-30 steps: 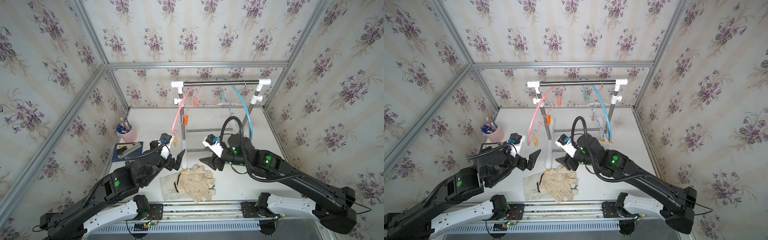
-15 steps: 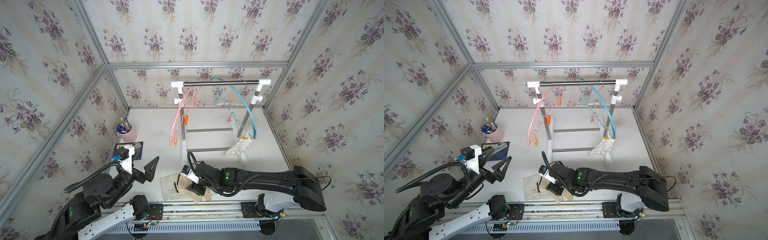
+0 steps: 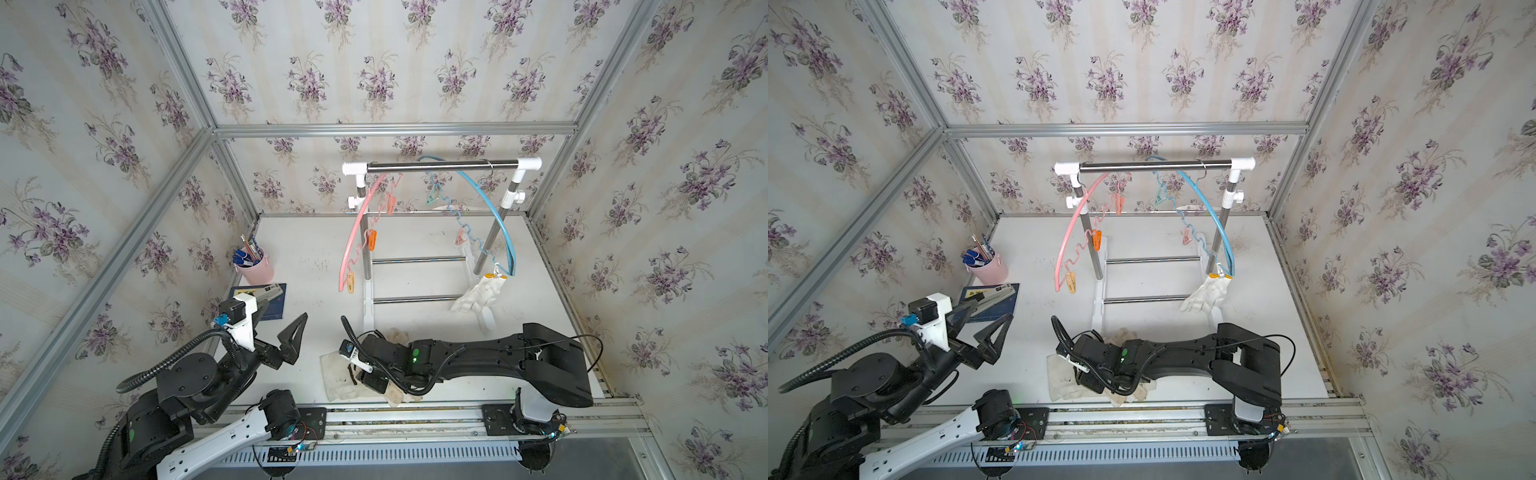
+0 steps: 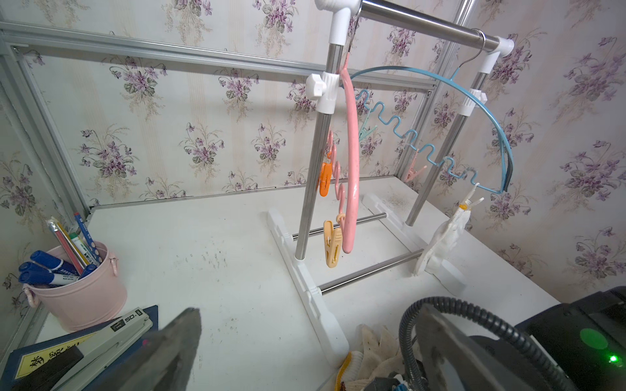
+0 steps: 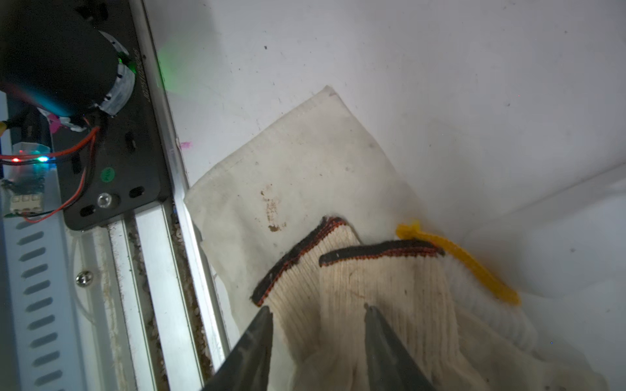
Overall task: Clip the gloves onto a hanger to dry
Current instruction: Pick up the glove from the center of the board.
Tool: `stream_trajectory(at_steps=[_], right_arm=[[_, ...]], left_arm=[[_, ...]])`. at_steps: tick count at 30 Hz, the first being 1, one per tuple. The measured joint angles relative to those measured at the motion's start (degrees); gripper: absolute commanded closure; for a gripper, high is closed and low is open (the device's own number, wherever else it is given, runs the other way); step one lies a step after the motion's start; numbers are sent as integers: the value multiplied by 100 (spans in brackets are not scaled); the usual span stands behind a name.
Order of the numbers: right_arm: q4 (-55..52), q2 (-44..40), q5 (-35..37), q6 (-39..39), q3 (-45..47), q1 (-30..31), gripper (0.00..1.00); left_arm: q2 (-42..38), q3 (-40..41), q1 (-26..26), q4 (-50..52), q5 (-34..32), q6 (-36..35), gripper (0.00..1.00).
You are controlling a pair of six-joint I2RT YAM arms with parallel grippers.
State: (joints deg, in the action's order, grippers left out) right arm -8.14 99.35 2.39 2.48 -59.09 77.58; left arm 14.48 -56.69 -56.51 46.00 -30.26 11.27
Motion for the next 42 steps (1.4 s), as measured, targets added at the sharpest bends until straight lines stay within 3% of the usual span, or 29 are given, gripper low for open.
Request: stream_trajectory(at_steps=[6, 10, 22, 32, 42], right_arm=[[-129, 249, 131, -103, -149, 4, 54], [-208, 476, 164, -136, -326, 4, 62], [-267, 575, 271, -146, -378, 2, 100], [-201, -229, 455, -225, 149, -13, 100], [-195, -2081, 328, -251, 494, -584, 100]], left_arm=[[-94, 4, -2, 2, -118, 17, 0], [-92, -33, -2, 7, -133, 20, 0], [-17, -57, 0, 11, -151, 70, 0], [48, -92, 0, 9, -153, 74, 0], [632, -393, 0, -52, 245, -247, 0]])
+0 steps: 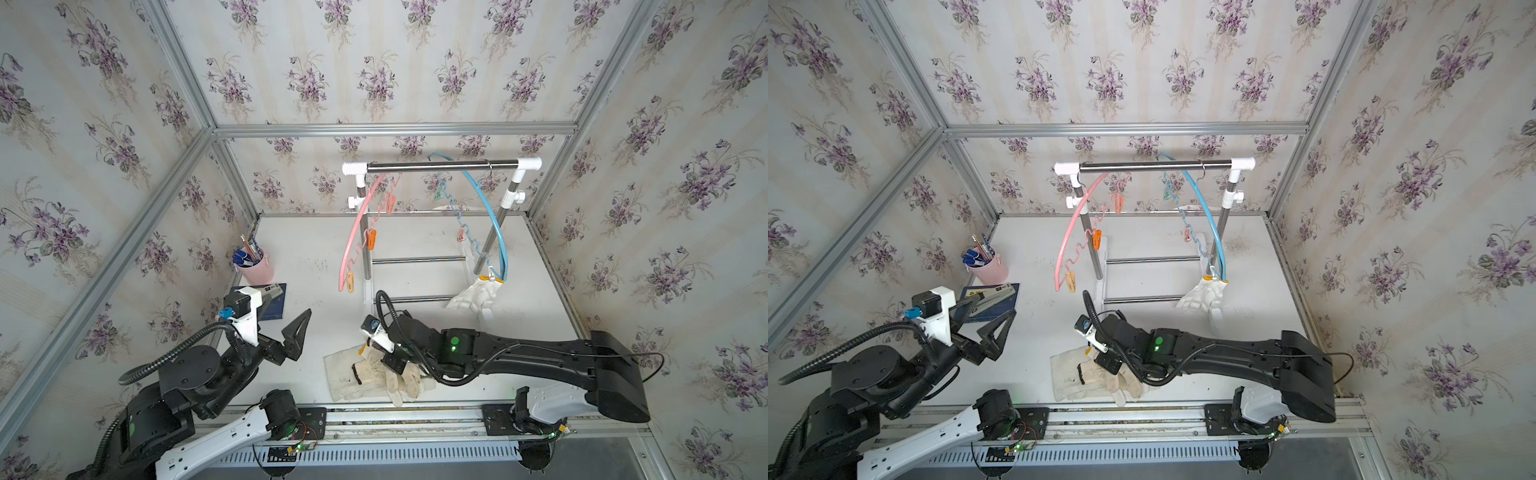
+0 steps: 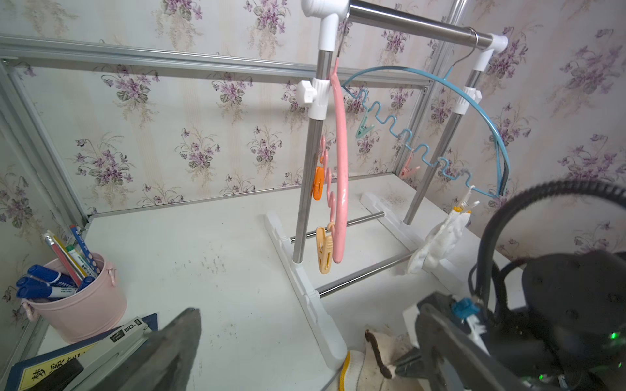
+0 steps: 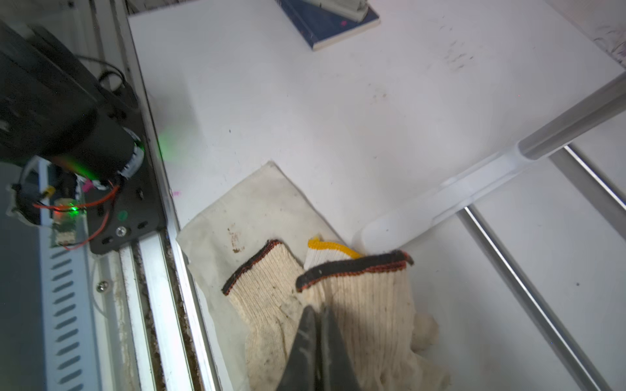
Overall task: Clip the gloves onto a hanger to dry
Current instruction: Pick up the glove from the center of the board.
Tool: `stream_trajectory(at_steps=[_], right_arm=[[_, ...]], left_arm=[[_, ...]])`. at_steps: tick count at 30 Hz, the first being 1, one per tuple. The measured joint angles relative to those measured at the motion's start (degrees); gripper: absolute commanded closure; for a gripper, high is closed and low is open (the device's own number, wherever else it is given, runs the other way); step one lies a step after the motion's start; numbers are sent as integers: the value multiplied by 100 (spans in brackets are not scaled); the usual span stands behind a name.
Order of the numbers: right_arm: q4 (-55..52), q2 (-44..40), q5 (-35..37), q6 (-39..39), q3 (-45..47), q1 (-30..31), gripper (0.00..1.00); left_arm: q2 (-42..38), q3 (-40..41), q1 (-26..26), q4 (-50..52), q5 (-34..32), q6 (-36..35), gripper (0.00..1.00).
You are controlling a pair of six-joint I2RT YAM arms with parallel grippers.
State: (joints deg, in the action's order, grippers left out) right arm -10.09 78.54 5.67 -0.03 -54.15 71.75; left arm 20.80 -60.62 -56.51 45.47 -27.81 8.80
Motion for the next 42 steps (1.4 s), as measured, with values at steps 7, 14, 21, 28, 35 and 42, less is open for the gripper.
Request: stream_trajectory(at_steps=[7, 14, 21, 28, 35, 42], right_arm=[[-208, -1484, -1843, -120, -212, -1307, 100], [-573, -2033, -3595, -103, -505, -2310, 100], [-798, -2199, -4581, -28, -640, -2570, 100], [-793, -2286, -5591, 72, -874, -2879, 100], [-634, -2299, -6618, 400, -850, -3095, 100], [-601, -2223, -7097, 474, -850, -3126, 100]], left_arm=[[1412, -538, 0, -103, 1484, -898, 2], [1694, -9, 0, -850, 2942, -1611, 7], [1954, 192, -2, -1794, 3630, -1875, 20], [2070, 774, -2, -2614, 4026, -2037, 36], [1845, 1279, 39, -3543, 4498, -2199, 49], [2188, 1340, 232, -4162, 4900, -2214, 53]])
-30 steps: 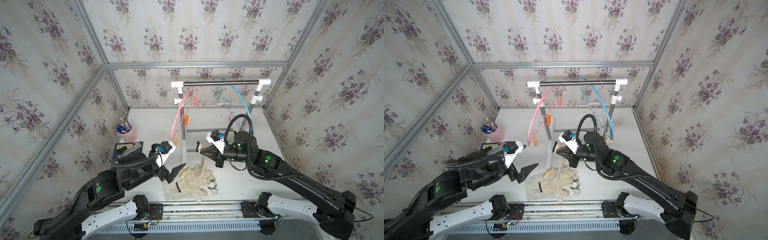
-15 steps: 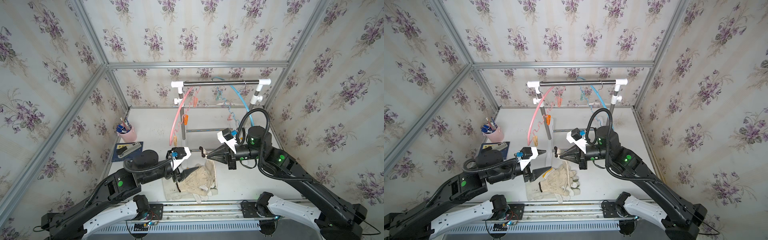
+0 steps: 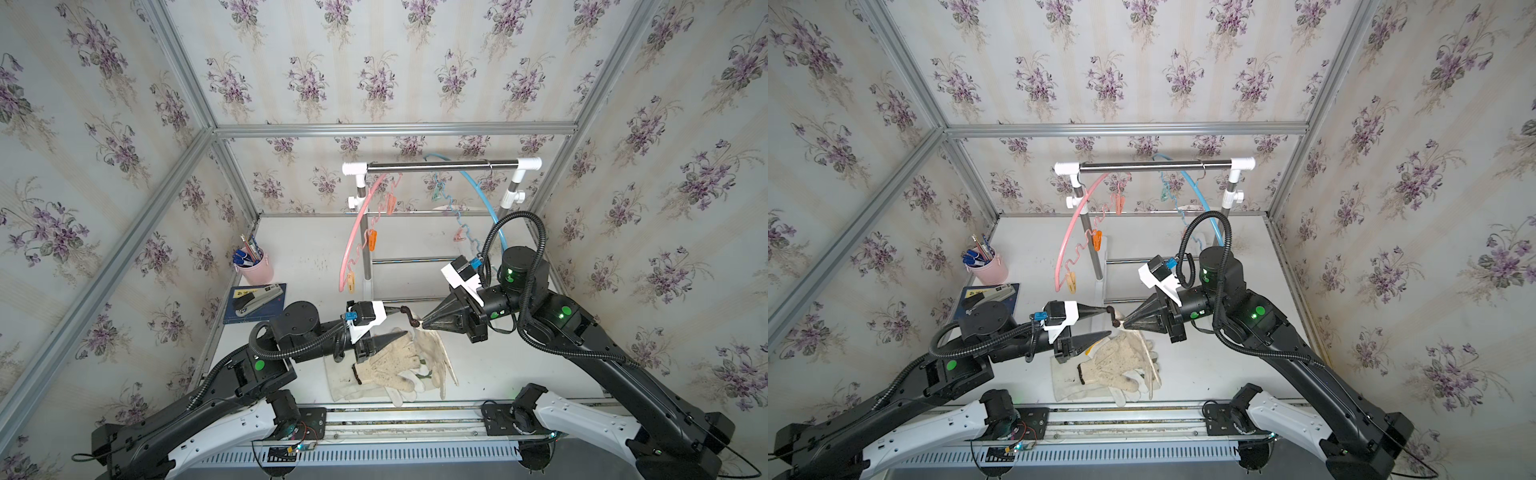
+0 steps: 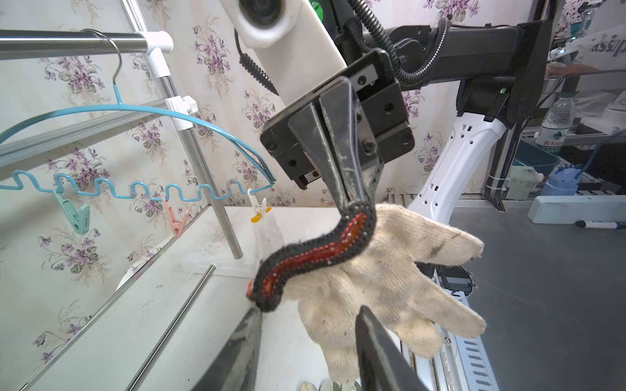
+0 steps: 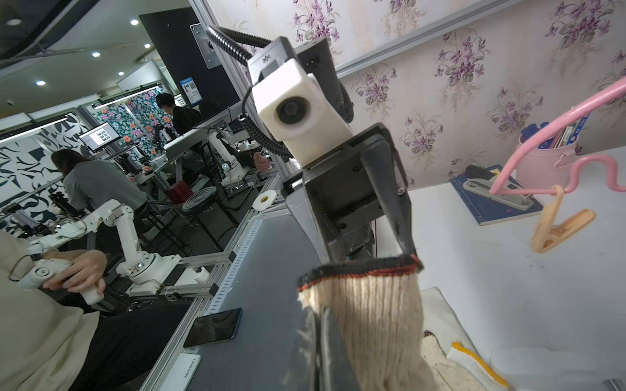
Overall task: Clip the gloves onto a hanger to dry
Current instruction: Pick up the glove from the center of the board.
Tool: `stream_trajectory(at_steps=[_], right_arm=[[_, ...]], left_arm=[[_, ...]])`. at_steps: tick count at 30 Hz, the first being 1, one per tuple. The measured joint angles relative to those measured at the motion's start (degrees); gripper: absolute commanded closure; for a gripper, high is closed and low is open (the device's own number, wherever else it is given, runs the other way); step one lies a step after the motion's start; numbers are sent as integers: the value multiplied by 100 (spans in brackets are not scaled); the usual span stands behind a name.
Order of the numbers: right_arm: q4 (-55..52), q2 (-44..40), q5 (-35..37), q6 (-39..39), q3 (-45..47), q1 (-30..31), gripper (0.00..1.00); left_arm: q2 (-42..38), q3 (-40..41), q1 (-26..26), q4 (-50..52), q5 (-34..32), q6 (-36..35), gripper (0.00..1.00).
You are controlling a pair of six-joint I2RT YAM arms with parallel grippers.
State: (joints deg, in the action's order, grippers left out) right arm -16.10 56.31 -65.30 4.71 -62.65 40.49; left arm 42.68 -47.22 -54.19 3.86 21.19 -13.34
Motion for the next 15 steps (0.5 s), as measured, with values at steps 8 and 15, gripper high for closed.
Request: stream_trajectory(at_steps=[8, 15], right_arm=[[-9, 42, -122, -2, 0, -7, 100], [-57, 83, -131, -33, -33, -17, 100]], left_arm=[[251, 208, 361, -691, 330, 341, 56], [437, 306, 503, -1058, 601, 544, 60]])
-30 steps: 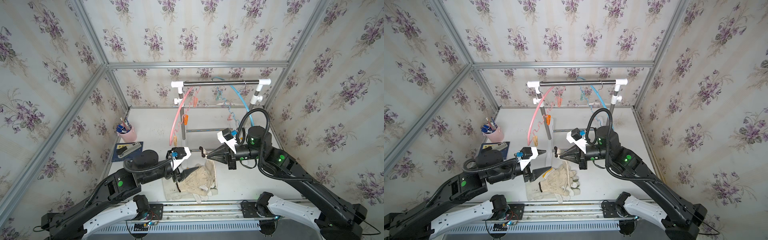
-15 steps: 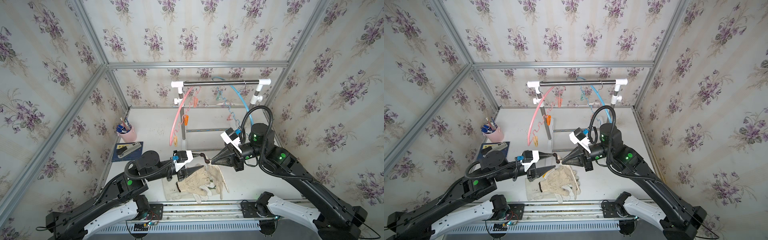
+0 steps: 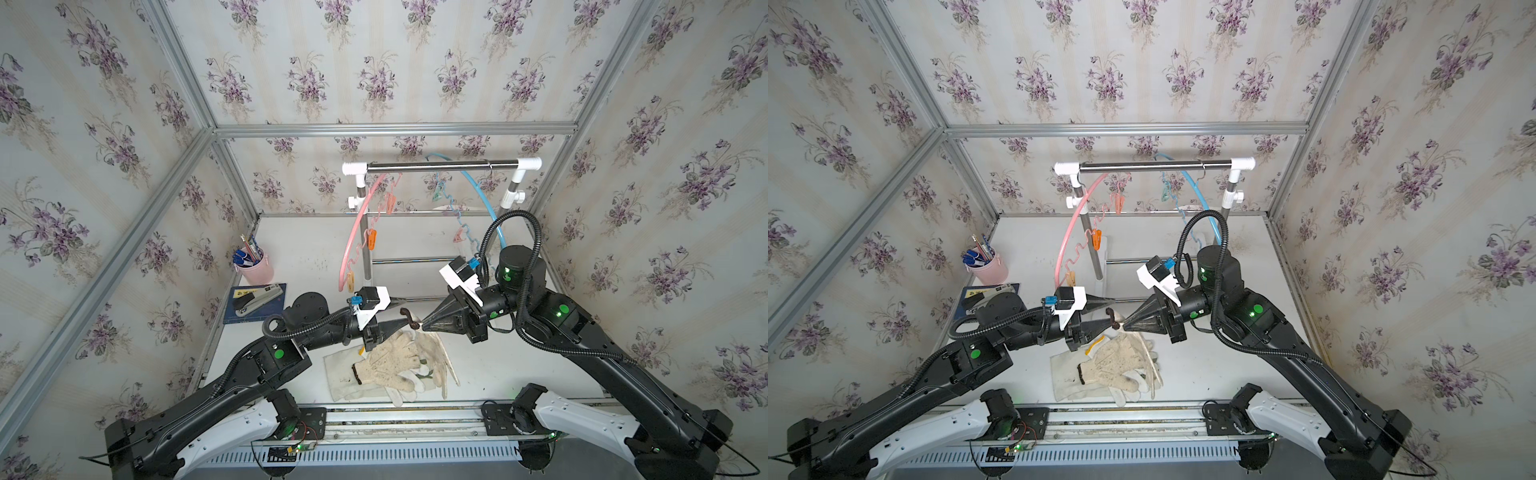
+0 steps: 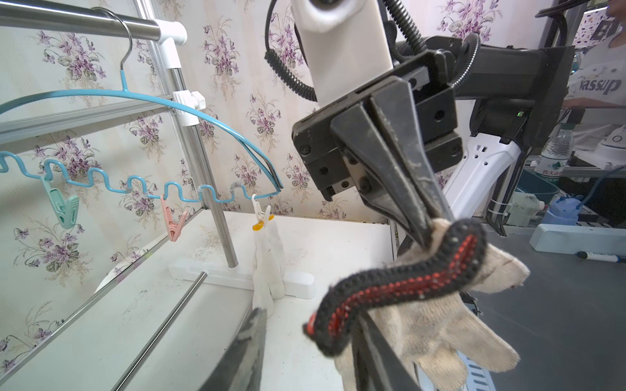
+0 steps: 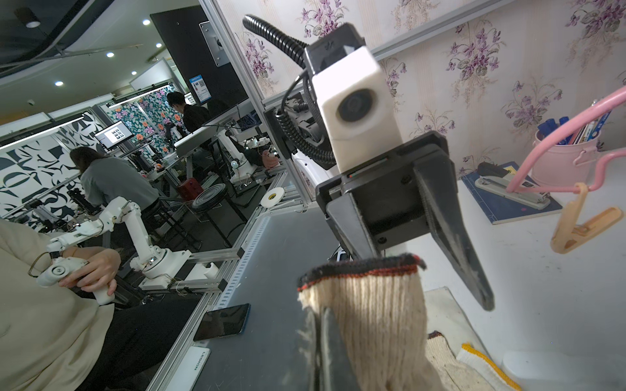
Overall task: Clip the gloves onto a hanger to dry
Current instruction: Pick up the glove from the center of the board.
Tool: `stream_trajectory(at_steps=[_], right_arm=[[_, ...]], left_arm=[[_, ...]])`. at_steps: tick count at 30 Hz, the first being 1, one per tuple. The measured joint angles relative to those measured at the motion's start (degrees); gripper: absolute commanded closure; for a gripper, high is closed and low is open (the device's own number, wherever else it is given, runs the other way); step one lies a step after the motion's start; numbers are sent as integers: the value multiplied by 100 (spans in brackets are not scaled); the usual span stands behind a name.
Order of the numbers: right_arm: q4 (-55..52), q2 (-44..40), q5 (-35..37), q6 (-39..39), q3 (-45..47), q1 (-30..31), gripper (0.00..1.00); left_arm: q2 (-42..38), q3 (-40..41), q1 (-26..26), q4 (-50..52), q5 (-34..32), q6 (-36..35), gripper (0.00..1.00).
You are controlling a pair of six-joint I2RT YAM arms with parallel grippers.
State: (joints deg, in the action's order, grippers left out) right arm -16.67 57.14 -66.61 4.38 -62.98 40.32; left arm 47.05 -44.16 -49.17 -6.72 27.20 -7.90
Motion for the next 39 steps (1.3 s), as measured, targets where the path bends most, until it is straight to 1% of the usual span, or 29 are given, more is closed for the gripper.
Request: stream_trajectory(at_steps=[4, 9, 11, 13, 17, 23, 30, 32, 35, 39], right_arm=[[-35, 28, 9, -39, -4, -15, 100], [-81, 63, 20, -101, -24, -26, 100], [-111, 83, 17, -118, -44, -26, 100], [-111, 107, 15, -118, -68, -28, 100], [-114, 122, 20, -120, -114, -46, 100], [-116, 144, 24, -138, -118, -57, 100], [-63, 170, 17, -114, -107, -61, 100], [-48, 186, 20, -92, -107, -61, 100], [-15, 184, 20, -92, -111, -61, 100], [-2, 177, 20, -94, -118, -63, 100]], left_arm=[[46, 13, 59, -136, 205, 140, 64], [-4, 107, 87, -208, 398, 203, 66], [-26, 155, 87, -219, 409, 238, 63], [-48, 214, 96, -278, 411, 243, 61], [-44, 315, 155, -461, 428, 328, 61], [74, 365, 168, -734, 599, 511, 58], [173, 382, 168, -1078, 782, 708, 59], [192, 422, 170, -1213, 841, 745, 62], [256, 450, 173, -1368, 894, 839, 71], [330, 459, 175, -1473, 984, 955, 86]])
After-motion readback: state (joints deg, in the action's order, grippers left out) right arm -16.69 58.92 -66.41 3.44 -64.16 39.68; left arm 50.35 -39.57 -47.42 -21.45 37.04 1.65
